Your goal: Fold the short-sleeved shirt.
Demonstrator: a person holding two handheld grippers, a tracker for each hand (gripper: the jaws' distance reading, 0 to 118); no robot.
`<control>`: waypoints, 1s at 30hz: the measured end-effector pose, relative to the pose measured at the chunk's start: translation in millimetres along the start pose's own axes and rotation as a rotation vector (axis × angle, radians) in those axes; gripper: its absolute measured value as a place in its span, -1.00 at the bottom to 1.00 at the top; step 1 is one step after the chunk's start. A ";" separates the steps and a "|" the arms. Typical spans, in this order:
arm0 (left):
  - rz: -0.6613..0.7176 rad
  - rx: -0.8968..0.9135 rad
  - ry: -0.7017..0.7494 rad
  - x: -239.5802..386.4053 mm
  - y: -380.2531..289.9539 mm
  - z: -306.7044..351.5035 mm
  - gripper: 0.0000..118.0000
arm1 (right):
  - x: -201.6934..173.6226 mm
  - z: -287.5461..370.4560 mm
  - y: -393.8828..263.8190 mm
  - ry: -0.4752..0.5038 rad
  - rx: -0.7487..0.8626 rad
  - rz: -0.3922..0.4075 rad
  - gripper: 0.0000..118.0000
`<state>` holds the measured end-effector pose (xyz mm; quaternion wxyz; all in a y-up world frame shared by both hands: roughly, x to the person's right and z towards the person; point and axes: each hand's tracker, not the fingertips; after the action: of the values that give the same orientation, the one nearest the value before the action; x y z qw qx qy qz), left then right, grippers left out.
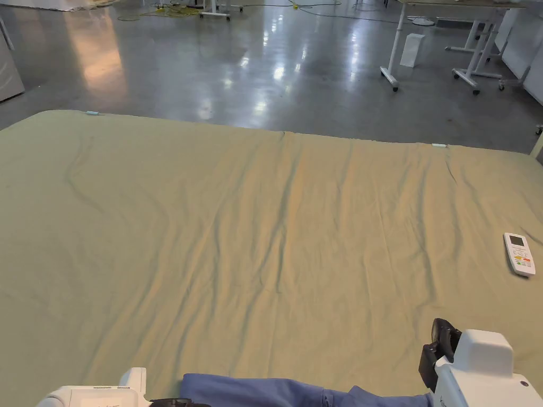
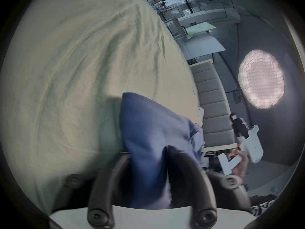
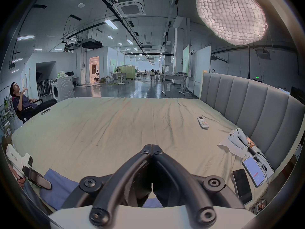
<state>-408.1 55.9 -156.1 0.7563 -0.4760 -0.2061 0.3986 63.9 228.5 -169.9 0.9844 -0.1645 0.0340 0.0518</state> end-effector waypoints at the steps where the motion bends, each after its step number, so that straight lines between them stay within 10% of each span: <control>1: -0.028 -0.006 0.030 -0.3 -0.1 -1.9 -0.73 | -0.4 0.0 0.0 -0.001 0.000 0.000 -1.00; 14: -0.090 0.036 -0.023 49.4 7.8 55.9 -0.82 | 0.9 -3.1 -2.4 0.001 0.000 0.017 -1.00; 30: -0.287 0.062 0.436 156.0 14.1 129.2 -0.82 | -7.8 -7.0 -7.2 0.035 0.004 -0.004 -1.00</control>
<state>-410.0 255.6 -119.5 0.8460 -0.4931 -0.0913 0.1811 56.6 218.7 -173.5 0.9841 -0.1637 0.0511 0.0471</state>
